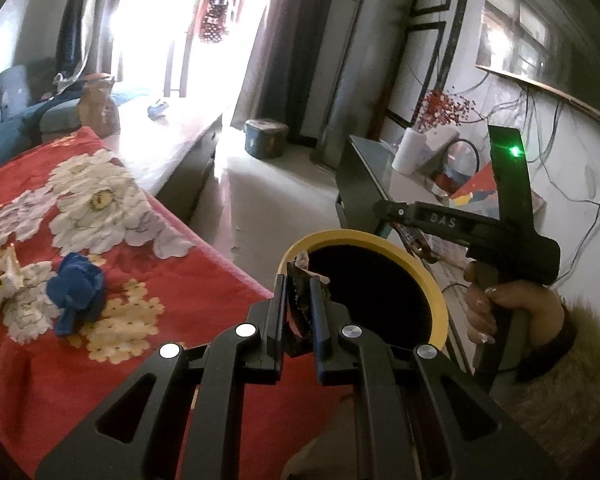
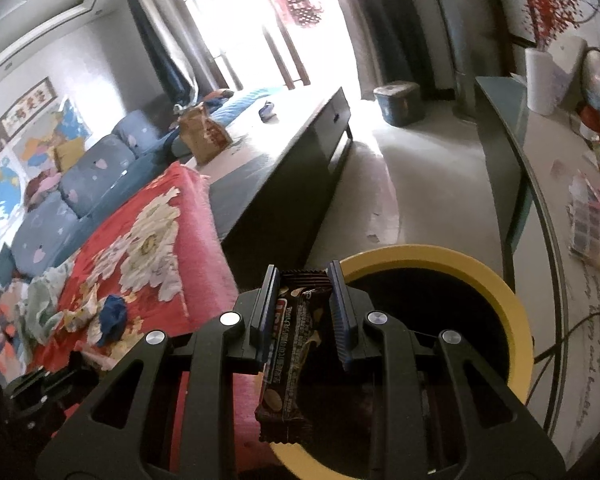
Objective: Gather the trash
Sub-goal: 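Carry the chocolate bar and green packet over the bin with both tools, then open both tools to drop the chocolate bar and packet into the bin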
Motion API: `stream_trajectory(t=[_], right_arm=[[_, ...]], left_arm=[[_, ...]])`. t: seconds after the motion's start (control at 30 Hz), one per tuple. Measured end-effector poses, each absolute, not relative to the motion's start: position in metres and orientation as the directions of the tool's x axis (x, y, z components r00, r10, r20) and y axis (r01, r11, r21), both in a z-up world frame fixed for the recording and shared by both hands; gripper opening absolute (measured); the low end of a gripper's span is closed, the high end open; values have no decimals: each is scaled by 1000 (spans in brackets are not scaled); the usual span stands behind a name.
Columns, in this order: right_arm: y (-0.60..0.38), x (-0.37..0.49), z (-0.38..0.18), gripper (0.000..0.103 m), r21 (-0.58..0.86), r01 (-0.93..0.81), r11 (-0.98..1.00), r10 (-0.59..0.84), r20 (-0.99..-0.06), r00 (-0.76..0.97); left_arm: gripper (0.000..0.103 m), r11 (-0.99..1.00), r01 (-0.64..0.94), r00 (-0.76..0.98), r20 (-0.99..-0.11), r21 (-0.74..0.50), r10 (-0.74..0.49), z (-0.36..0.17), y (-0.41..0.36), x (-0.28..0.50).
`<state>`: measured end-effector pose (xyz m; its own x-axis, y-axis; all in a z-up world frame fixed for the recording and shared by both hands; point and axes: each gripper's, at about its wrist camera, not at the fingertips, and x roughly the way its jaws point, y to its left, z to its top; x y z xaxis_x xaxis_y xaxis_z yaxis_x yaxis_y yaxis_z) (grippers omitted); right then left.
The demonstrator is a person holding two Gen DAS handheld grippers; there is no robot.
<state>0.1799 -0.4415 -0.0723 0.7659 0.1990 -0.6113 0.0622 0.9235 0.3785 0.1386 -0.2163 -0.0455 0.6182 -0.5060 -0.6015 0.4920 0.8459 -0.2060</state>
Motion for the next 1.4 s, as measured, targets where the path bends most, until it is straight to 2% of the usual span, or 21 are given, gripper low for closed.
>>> stream_trajectory(t=[0.97, 1.0, 1.03, 1.07, 1.13, 1.23, 1.4], right_arm=[[-497, 180, -122, 21, 435, 231, 870, 151, -681, 717], [-498, 180, -122, 27, 435, 240, 868, 144, -683, 716], [-500, 179, -122, 32, 432, 250, 866, 135, -686, 715], [-501, 179, -122, 43, 430, 259, 865, 127, -686, 716], [-504, 176, -120, 46, 427, 273, 862, 110, -683, 722], [-503, 175, -116, 52, 410, 277, 869, 90, -682, 726], [-484, 176, -101, 54, 371, 234, 899, 79, -663, 744]], left_arm=[[12, 772, 596, 484, -669, -221, -565, -108, -305, 164], [14, 769, 599, 478, -671, -222, -566, -111, -306, 166], [28, 771, 597, 476, -676, -222, -563, -113, -307, 167], [51, 776, 592, 481, -676, -219, -558, -112, -307, 169], [78, 789, 577, 503, -671, -210, -545, -111, -302, 171], [94, 815, 550, 550, -655, -183, -518, -105, -289, 170], [96, 858, 489, 620, -628, -159, -470, -92, -257, 169]])
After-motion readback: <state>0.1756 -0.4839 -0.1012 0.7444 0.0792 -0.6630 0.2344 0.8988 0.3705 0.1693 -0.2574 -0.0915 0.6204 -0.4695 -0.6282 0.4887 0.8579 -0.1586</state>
